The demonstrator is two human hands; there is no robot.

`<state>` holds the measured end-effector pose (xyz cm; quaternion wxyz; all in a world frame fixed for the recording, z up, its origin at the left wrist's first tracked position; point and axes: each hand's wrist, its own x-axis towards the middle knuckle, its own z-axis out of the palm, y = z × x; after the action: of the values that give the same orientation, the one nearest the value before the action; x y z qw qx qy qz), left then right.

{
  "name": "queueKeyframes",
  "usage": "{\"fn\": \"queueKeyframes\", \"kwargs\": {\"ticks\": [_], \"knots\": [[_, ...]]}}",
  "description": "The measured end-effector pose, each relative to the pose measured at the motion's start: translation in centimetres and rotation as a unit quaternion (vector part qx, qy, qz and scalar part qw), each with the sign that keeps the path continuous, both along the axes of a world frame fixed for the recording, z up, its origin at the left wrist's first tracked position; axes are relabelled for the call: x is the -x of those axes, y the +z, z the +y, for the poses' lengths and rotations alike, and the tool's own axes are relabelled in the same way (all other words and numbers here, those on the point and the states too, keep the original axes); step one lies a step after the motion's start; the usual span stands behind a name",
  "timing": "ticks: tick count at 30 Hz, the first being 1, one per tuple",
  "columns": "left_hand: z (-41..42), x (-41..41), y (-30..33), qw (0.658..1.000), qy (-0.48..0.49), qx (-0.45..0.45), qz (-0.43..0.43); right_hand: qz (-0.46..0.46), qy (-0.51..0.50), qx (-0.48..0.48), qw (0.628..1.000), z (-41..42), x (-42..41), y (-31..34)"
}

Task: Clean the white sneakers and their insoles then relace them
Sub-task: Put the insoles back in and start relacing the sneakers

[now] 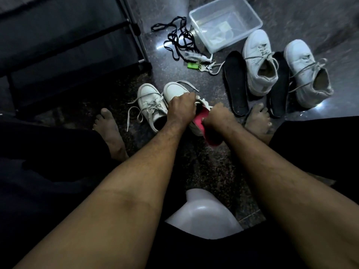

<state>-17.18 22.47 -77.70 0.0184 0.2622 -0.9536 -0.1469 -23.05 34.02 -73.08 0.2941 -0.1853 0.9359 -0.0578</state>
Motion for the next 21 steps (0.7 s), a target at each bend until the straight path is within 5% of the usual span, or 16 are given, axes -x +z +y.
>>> {"fn": "queueKeyframes", "kwargs": {"ticks": [5, 10, 21], "knots": [[0.5, 0.3, 0.3, 1.000, 0.022, -0.004, -0.008, -0.015, 0.073, -0.018, 0.997, 0.6, -0.1, 0.1], [0.0, -0.4, 0.5, 0.997, -0.060, 0.043, -0.018, 0.040, 0.105, 0.023, 0.993, 0.3, -0.5, -0.6], [0.0, -0.6, 0.7, 0.999, -0.046, 0.022, 0.001, 0.093, 0.102, 0.067, 0.988, -2.1, -1.7, -2.1]]}}
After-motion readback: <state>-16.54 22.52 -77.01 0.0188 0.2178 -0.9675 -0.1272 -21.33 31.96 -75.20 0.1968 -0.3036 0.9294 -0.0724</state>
